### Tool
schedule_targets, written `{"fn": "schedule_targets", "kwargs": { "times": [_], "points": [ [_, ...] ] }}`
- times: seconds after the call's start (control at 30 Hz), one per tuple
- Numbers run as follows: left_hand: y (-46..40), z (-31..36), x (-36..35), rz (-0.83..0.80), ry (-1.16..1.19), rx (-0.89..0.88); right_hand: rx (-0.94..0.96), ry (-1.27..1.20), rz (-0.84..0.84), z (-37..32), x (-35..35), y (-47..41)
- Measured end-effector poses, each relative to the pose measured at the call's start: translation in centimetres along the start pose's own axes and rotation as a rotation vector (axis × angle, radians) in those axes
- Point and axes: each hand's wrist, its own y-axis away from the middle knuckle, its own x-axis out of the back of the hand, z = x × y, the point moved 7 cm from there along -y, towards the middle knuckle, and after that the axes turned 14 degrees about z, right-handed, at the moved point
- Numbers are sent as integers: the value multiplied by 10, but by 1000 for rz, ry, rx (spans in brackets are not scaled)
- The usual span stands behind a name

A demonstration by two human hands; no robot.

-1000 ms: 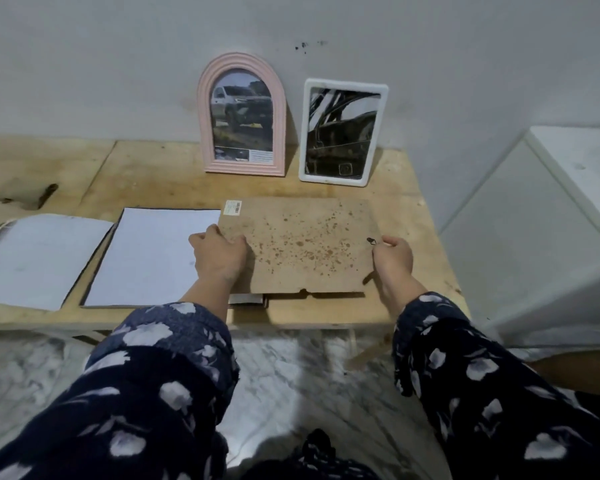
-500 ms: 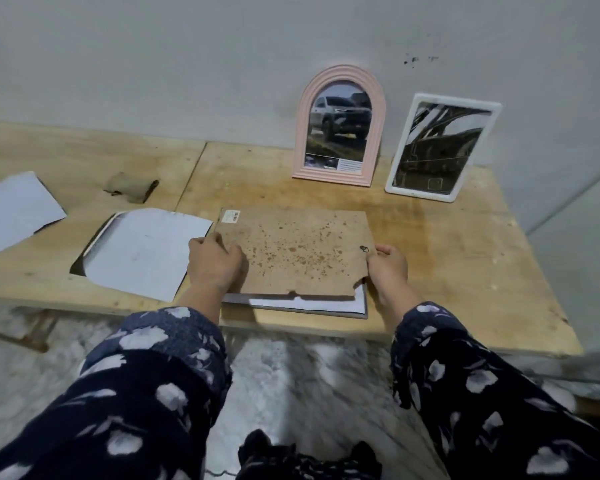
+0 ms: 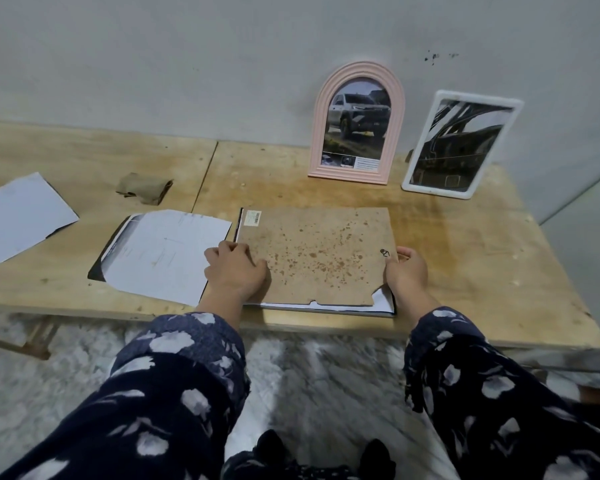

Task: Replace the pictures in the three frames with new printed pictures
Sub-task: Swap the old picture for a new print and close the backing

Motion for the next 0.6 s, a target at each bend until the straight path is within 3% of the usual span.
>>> {"fn": "schedule_targets", "kwargs": {
  "times": [0.27,0.6],
  "points": [
    [-3,-3,-2,-29,10,19,35,32,-23,-4,-3,2],
    [-8,2,-2,-104,-173,-47,81,79,-62,-4,-4,4]
  ]
}}
